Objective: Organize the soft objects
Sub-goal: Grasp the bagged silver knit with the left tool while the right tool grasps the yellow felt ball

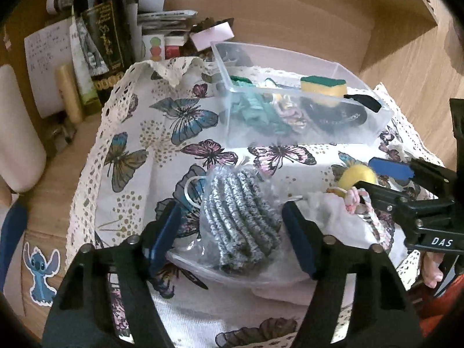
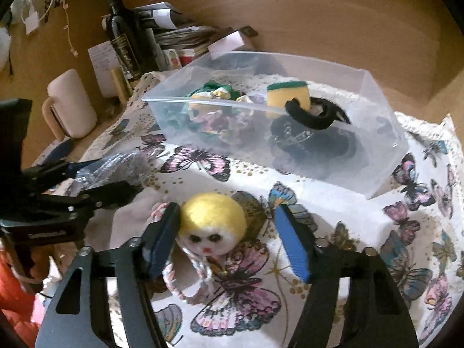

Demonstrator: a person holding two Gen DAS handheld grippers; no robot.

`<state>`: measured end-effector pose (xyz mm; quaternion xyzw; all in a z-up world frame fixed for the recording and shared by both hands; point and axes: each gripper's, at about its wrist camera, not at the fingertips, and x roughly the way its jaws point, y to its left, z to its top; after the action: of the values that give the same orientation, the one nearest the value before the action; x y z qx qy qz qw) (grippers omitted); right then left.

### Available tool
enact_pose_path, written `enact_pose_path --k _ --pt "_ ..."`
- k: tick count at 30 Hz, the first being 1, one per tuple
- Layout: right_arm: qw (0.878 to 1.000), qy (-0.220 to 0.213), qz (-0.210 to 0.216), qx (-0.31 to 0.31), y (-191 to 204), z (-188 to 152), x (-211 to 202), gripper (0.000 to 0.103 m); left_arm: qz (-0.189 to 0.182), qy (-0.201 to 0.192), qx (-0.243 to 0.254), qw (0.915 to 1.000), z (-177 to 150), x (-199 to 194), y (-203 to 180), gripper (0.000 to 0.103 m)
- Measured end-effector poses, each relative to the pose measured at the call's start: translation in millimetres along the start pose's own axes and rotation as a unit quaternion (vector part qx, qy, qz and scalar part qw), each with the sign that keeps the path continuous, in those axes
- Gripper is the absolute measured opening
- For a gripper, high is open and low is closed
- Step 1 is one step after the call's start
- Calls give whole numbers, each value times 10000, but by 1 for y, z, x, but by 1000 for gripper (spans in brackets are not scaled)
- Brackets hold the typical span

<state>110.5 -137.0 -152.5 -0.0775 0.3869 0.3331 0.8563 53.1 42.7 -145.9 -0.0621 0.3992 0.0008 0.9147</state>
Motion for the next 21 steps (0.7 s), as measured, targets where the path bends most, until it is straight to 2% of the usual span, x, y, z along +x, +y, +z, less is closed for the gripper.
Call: enact_pose_path --k 1,3,4,6,13,21 --pt "10000 20 54 8 0 -1 1 54 -28 13 -26 10000 -1 1 1 63" --pt "9999 45 156 27 1 -2 1 48 -157 47 -104 9998 -1 3 4 48" --pt "9997 57 229 30 3 -1 2 42 -207 63 -123 9997 0 3 4 46" --pt "9996 52 282 46 5 -2 2 40 -244 58 -143 9996 -1 3 5 40" --pt "9999 -119 27 26 7 -2 -5 38 -208 -128 -112 9996 5 -9 4 35" --pt "9974 -627 -312 173 -8 12 -35 39 -116 -613 89 9980 24 -32 -2 35"
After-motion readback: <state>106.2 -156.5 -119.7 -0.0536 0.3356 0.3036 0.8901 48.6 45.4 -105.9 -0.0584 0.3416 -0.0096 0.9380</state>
